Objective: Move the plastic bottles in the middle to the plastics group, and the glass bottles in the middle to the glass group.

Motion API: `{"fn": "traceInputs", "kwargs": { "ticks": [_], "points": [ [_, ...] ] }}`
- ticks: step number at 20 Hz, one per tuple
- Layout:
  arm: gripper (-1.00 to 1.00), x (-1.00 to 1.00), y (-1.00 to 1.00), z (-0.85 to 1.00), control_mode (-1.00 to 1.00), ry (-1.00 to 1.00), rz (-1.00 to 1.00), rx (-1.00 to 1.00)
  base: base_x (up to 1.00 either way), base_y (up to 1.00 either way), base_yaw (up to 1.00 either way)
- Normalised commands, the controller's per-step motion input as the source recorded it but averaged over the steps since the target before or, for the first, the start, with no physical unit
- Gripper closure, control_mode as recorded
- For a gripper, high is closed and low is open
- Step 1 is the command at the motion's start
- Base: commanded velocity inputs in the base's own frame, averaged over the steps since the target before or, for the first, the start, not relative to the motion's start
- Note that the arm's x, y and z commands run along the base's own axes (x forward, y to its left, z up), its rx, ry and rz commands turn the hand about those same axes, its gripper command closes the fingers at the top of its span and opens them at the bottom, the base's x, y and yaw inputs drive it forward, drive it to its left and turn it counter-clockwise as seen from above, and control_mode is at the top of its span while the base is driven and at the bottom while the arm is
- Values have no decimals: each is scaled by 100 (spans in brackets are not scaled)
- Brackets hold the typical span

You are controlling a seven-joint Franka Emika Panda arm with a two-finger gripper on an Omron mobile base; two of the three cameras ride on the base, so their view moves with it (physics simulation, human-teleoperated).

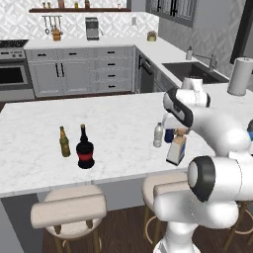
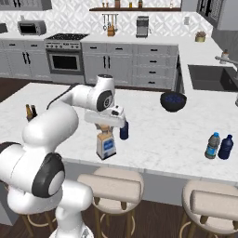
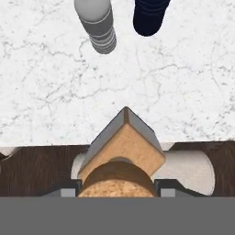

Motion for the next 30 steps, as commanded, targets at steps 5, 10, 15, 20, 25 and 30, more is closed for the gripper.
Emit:
{"fn": "traceInputs", "kwargs": {
  "ticks": [5, 10, 15, 20, 25, 30],
  "points": [
    [100, -31, 100, 42, -100, 9, 20, -4, 0, 0, 0],
    [100, 0, 98, 27, -100, 11, 29, -1, 0, 0, 0],
    [100, 14, 86, 3, -100, 5, 35, 0, 0, 0, 0],
    [100, 40, 50, 0, -100, 0, 32, 2, 0, 0, 0],
    [100, 45, 11, 0, -100, 0, 23, 0, 0, 0, 0],
    [100, 47, 5, -11, -100, -1, 19, 4, 0, 0, 0]
  ]
}}
